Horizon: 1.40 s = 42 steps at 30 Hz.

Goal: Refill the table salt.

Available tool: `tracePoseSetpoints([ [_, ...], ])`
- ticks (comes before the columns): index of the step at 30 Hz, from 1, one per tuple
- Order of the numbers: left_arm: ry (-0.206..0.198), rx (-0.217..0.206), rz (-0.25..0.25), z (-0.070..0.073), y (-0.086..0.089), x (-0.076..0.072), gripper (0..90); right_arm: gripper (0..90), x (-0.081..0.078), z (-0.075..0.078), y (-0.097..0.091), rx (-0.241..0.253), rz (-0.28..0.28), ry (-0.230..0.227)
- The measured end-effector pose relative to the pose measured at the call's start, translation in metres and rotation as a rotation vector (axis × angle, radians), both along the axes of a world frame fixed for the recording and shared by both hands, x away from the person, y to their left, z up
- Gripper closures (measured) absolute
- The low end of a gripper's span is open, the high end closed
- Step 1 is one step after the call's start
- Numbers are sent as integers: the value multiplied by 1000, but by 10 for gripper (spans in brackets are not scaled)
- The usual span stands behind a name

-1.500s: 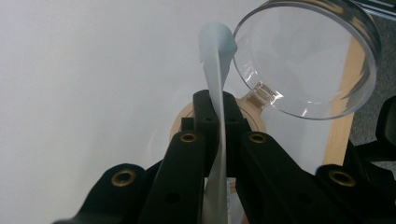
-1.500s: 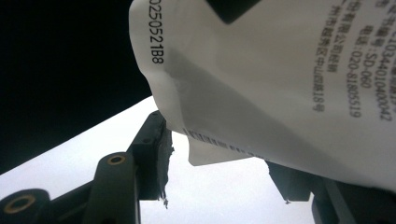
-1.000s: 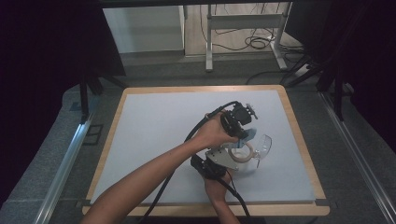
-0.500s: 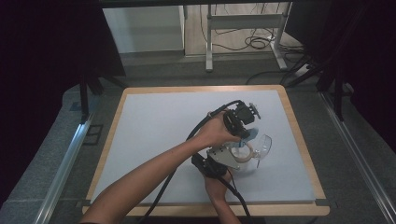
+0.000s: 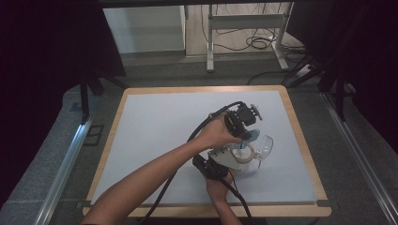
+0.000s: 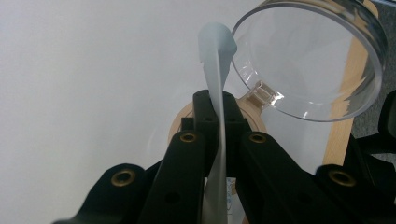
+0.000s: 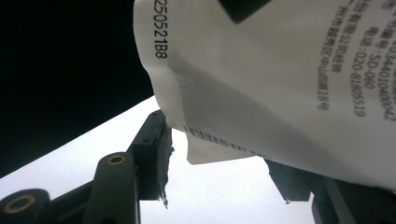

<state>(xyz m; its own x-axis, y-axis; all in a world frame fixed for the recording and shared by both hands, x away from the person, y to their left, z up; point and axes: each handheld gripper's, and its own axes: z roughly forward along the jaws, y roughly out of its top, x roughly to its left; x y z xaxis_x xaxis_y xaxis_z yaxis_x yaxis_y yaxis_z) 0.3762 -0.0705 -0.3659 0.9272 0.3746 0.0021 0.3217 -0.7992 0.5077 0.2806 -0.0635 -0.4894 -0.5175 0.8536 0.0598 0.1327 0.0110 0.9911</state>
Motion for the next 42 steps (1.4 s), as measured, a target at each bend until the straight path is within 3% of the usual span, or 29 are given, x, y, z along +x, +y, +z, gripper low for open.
tracePoseSetpoints([
  [42,-1,8,-10,0,-7,-1,898,457,-1,0,-5,18,-13,2],
])
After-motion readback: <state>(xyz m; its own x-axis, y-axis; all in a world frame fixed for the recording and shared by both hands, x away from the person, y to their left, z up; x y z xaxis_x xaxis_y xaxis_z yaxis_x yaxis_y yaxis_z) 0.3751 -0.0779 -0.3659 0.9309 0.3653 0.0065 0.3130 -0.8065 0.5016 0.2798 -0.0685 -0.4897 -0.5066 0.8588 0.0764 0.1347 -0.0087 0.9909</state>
